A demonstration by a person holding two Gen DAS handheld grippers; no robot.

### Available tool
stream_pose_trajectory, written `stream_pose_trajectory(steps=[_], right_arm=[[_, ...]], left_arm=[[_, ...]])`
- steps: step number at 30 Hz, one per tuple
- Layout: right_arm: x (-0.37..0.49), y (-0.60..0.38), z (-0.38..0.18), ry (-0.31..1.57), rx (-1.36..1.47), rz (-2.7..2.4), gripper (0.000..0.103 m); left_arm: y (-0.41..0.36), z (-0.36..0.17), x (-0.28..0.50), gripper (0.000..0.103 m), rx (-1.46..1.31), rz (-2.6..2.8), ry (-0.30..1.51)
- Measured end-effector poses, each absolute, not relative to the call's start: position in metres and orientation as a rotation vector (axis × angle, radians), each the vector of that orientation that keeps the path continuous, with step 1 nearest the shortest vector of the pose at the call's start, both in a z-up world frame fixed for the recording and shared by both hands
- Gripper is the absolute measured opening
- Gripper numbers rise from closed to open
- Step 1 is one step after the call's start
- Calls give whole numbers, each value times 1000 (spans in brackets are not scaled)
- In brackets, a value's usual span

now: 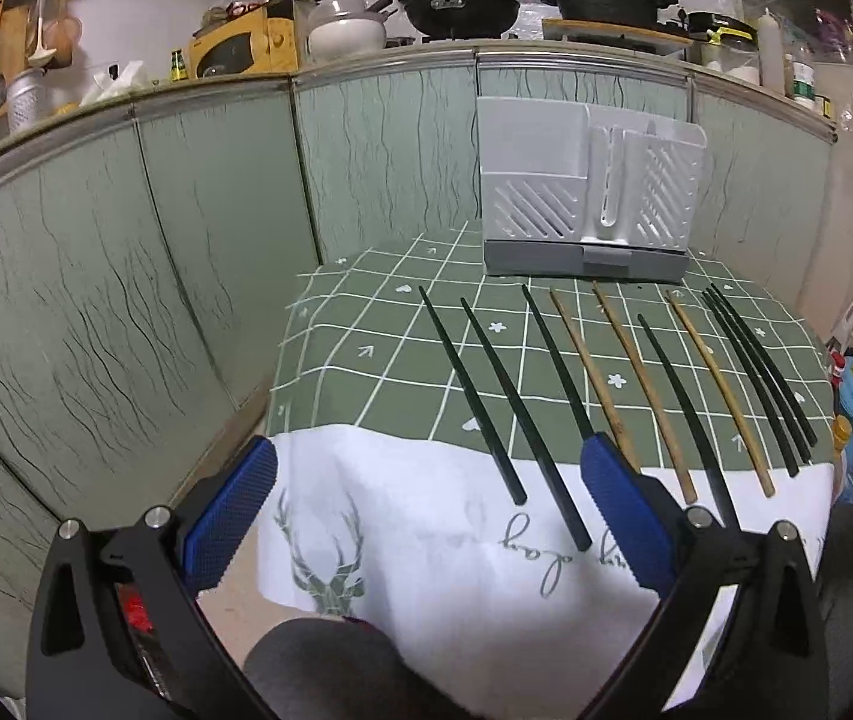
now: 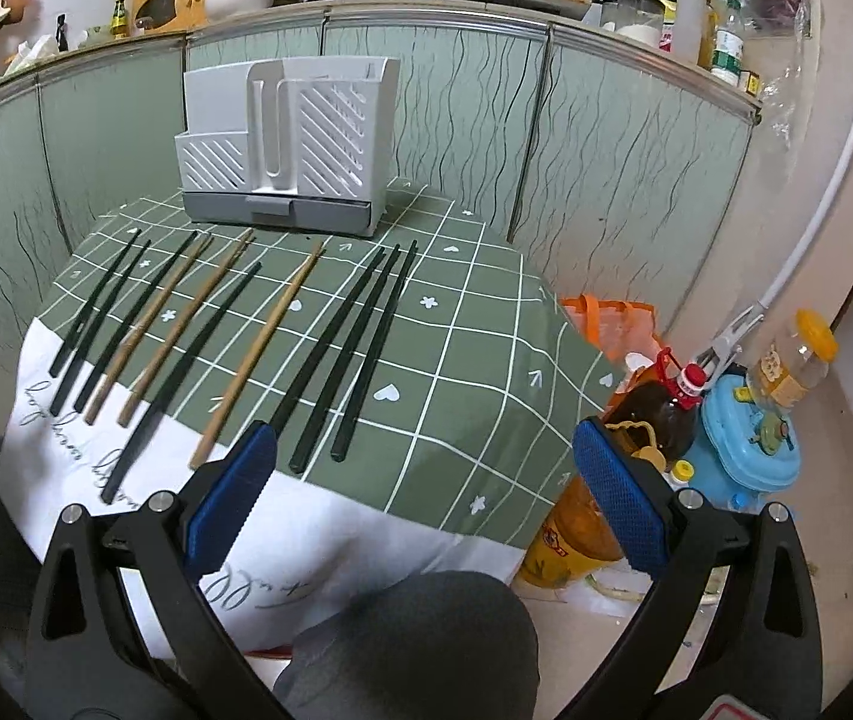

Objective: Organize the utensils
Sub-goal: 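Close the left tool on a black chopstick while the right tool grasps another black chopstick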

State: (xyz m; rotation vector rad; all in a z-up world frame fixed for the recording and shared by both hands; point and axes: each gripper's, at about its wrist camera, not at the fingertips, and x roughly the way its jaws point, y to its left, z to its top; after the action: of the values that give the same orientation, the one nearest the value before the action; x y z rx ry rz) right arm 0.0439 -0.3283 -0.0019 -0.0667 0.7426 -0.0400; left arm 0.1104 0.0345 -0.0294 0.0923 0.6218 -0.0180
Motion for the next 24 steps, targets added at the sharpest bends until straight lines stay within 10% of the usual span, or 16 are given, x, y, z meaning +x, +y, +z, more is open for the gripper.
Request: stream_pose_trajectory(steps=[9, 24], right_arm=[[64, -339, -25, 746, -24, -65, 95], [85, -336, -50, 777, 5, -55, 85]], left_arm=[[28, -60, 139, 97, 75, 5, 648], [13, -95, 162, 59, 124, 24, 710]])
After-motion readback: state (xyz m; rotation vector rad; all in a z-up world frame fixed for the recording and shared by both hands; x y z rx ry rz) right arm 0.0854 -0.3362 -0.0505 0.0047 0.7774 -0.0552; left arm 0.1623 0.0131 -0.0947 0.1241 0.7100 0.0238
